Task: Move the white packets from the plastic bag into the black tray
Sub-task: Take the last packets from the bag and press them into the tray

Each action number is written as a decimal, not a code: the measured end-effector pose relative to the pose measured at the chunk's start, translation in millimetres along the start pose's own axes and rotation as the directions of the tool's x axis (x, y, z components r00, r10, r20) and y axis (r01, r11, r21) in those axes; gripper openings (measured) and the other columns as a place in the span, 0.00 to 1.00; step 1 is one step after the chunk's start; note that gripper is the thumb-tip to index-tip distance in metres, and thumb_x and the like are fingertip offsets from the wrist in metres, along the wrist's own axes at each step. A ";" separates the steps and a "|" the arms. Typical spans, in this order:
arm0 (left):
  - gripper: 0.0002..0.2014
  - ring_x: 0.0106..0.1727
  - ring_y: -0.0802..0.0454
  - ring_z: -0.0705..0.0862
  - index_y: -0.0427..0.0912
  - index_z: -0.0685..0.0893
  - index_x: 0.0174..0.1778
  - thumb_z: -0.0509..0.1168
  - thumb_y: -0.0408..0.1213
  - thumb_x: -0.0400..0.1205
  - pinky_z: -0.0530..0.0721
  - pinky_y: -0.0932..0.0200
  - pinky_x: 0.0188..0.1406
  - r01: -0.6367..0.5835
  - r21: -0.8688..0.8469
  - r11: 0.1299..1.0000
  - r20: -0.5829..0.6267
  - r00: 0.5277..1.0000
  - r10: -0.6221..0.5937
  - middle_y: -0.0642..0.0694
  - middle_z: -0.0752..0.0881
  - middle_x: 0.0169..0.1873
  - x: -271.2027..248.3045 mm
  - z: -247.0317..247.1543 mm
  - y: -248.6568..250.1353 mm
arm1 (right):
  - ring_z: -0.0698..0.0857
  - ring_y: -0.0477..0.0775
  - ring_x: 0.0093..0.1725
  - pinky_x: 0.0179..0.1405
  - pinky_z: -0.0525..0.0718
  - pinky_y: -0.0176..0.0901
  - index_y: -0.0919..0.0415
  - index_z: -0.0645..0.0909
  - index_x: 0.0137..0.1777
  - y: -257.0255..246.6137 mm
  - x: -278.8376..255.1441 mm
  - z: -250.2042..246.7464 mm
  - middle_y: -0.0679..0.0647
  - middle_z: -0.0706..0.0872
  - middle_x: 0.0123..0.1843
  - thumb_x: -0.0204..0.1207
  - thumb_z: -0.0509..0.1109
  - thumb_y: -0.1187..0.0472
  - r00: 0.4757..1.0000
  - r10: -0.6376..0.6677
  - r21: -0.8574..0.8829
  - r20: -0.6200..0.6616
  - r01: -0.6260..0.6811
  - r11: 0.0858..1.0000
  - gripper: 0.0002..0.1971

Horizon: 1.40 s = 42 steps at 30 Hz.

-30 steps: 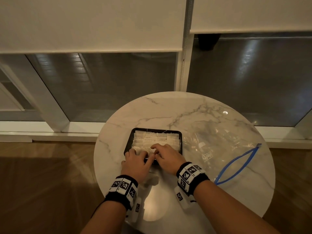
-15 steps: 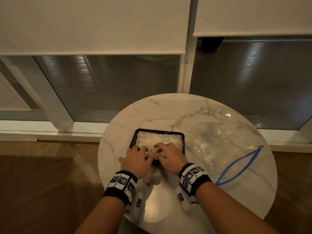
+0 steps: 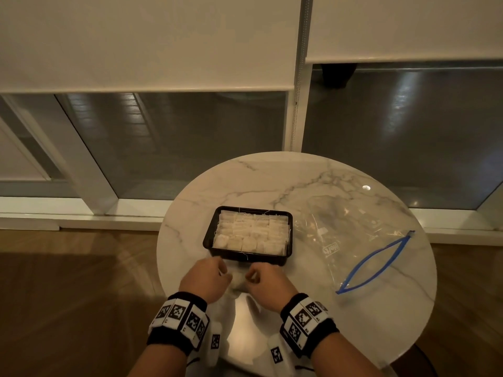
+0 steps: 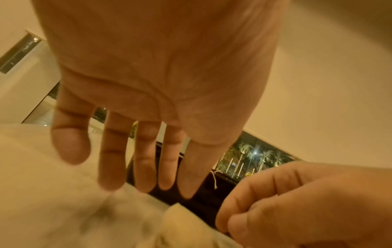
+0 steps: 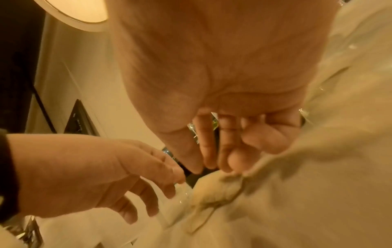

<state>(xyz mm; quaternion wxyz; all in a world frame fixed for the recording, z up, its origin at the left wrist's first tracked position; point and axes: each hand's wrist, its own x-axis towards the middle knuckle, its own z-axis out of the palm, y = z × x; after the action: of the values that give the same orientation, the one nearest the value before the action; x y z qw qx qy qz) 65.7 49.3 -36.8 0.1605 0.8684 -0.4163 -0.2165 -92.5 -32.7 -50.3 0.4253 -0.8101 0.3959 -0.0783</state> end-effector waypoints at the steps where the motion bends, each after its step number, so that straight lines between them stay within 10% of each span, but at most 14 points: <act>1: 0.09 0.52 0.54 0.86 0.54 0.84 0.56 0.69 0.51 0.82 0.86 0.52 0.59 0.019 0.003 1.000 0.032 0.999 -0.019 0.53 0.87 0.52 0.3 5.8 -2.3 | 0.84 0.44 0.43 0.46 0.85 0.41 0.46 0.81 0.46 4.7 0.8 4.2 0.44 0.86 0.43 0.74 0.76 0.50 0.999 0.038 0.015 -0.004 -0.038 0.999 0.06; 10: 0.14 0.59 0.47 0.85 0.51 0.84 0.63 0.68 0.47 0.83 0.85 0.49 0.62 -0.038 0.121 0.992 0.025 0.999 0.035 0.47 0.82 0.60 2.6 24.5 4.5 | 0.83 0.48 0.53 0.52 0.80 0.39 0.45 0.77 0.56 18.8 9.5 11.4 0.46 0.84 0.56 0.74 0.74 0.45 0.980 0.188 -0.010 -0.068 -0.190 0.982 0.14; 16: 0.12 0.57 0.47 0.84 0.52 0.83 0.61 0.67 0.45 0.82 0.86 0.48 0.60 -0.055 0.154 0.987 0.032 0.998 0.051 0.47 0.83 0.57 -0.4 26.2 7.2 | 0.82 0.45 0.42 0.40 0.78 0.38 0.44 0.78 0.42 20.4 7.7 10.3 0.42 0.84 0.42 0.74 0.75 0.48 0.988 0.139 -0.062 -0.073 -0.144 0.988 0.07; 29: 0.02 0.45 0.62 0.85 0.55 0.85 0.48 0.71 0.42 0.83 0.86 0.62 0.48 -0.238 -0.252 0.938 -0.058 0.971 0.231 0.57 0.87 0.43 -26.0 -5.7 17.8 | 0.81 0.36 0.30 0.32 0.76 0.29 0.51 0.85 0.47 19.2 -14.8 -20.2 0.44 0.85 0.36 0.78 0.75 0.52 0.997 0.019 0.099 0.075 -0.026 0.995 0.04; 35: 0.09 0.40 0.65 0.87 0.49 0.86 0.50 0.78 0.34 0.78 0.83 0.70 0.41 -0.358 -0.406 0.841 -0.102 0.932 0.348 0.52 0.89 0.39 -31.4 -20.9 46.6 | 0.83 0.39 0.42 0.43 0.83 0.38 0.47 0.86 0.49 4.2 -17.8 -36.8 0.45 0.88 0.43 0.79 0.72 0.49 0.965 -0.257 0.164 -0.057 0.263 0.951 0.04; 42: 0.02 0.44 0.57 0.91 0.45 0.89 0.47 0.75 0.34 0.81 0.90 0.59 0.49 -0.307 -0.570 0.762 -0.164 0.952 0.260 0.50 0.92 0.39 -27.3 -11.1 49.5 | 0.91 0.59 0.39 0.47 0.89 0.62 0.55 0.87 0.43 2.4 -16.9 -37.0 0.57 0.92 0.38 0.73 0.75 0.48 0.976 -0.149 0.436 -0.157 0.204 0.877 0.11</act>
<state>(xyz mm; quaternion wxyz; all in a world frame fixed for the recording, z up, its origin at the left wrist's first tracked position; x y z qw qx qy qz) 23.7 42.2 2.0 0.4679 0.7099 -0.4486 -0.2755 -122.4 -44.7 -25.4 0.5677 -0.7163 0.3162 -0.2543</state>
